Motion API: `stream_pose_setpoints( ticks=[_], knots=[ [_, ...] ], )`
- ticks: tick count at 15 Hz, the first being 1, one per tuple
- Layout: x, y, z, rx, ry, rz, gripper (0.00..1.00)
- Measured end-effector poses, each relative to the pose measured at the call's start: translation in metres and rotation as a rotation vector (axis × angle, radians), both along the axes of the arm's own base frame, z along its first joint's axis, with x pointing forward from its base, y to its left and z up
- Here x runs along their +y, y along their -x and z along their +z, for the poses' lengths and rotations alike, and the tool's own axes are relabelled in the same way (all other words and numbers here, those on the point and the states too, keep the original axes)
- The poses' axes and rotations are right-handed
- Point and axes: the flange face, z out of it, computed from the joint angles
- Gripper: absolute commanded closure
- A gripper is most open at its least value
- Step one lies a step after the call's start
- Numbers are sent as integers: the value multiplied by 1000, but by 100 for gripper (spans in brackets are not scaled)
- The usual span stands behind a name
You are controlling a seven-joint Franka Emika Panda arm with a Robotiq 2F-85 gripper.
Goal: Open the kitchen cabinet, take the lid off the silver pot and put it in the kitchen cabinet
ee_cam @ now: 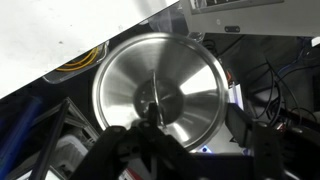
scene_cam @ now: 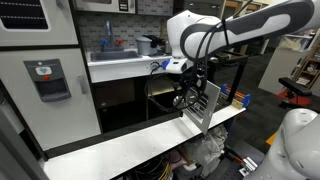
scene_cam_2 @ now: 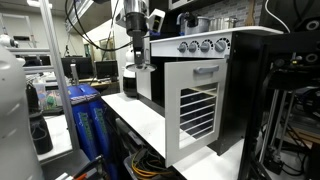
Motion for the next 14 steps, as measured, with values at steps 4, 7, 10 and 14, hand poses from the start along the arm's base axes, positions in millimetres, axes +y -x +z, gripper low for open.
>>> stream_pose_setpoints(
  ticks=[4,7,10,14],
  knots=[
    [23,15,-26,-18,67,54,56],
    [28,23,-50,-54,108,50,56],
    [25,26,-73,-89,93,23,56],
    [17,27,-96,-139,63,-14,56]
  ],
)
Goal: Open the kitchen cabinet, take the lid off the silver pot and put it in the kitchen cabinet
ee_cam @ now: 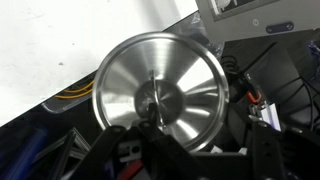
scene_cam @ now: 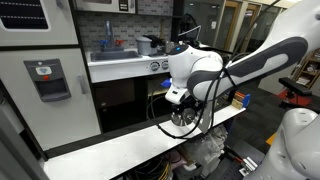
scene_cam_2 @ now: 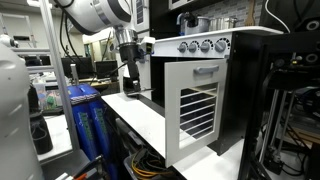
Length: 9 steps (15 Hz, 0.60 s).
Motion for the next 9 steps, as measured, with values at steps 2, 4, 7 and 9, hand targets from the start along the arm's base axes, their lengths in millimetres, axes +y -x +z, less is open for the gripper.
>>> stream_pose_setpoints(
  ticks=[2,4,7,9],
  knots=[
    [-4,1,-8,-20,4,-9,56],
    [-8,2,-15,-39,19,-14,56],
    [-18,1,-23,-66,51,-34,56],
    [-28,-2,-30,-80,69,-52,56]
  ],
)
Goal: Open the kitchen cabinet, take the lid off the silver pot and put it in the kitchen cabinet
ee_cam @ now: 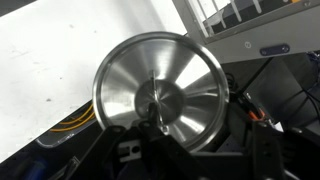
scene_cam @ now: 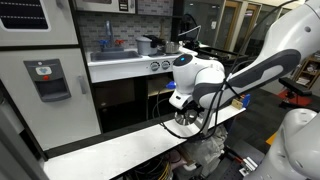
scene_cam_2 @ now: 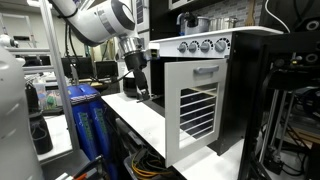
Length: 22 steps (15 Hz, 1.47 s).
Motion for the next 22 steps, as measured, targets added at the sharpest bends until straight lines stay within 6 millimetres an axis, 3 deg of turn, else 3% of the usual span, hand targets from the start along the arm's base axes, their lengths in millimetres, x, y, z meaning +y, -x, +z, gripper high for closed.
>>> stream_pose_setpoints(
  ticks=[8,14,15,22],
  knots=[
    [-29,-20,-16,-30,-39,-66,56],
    [-42,-35,-6,-66,-173,-92,56],
    [-44,-37,-5,-69,-186,-97,31],
    [-48,-40,-1,-77,-202,-108,31]
  ],
)
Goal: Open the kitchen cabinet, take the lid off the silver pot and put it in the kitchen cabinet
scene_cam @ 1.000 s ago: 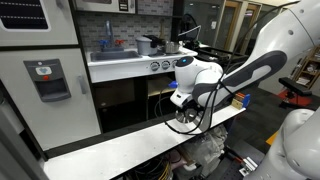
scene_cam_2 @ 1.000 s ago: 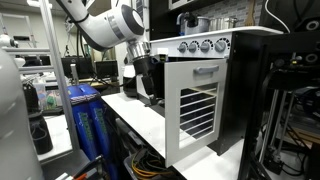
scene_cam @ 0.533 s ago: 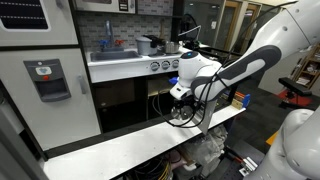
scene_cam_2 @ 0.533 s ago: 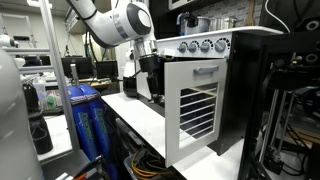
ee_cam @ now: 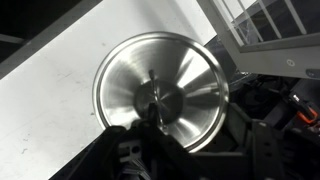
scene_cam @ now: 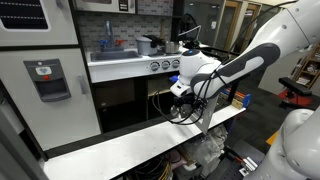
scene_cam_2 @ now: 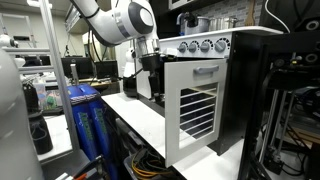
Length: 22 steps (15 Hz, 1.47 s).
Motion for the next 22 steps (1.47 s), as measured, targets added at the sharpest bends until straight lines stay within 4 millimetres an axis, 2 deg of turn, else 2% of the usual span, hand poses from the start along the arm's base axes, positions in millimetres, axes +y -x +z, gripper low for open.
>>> stream_pose_setpoints(
  ticks=[13,14,19,22],
  knots=[
    [0,0,0,0,0,0,31],
    [0,0,0,0,0,0,56],
    [-1,0,-3,4,28,24,56],
    [-4,-1,-20,31,97,90,56]
  ],
)
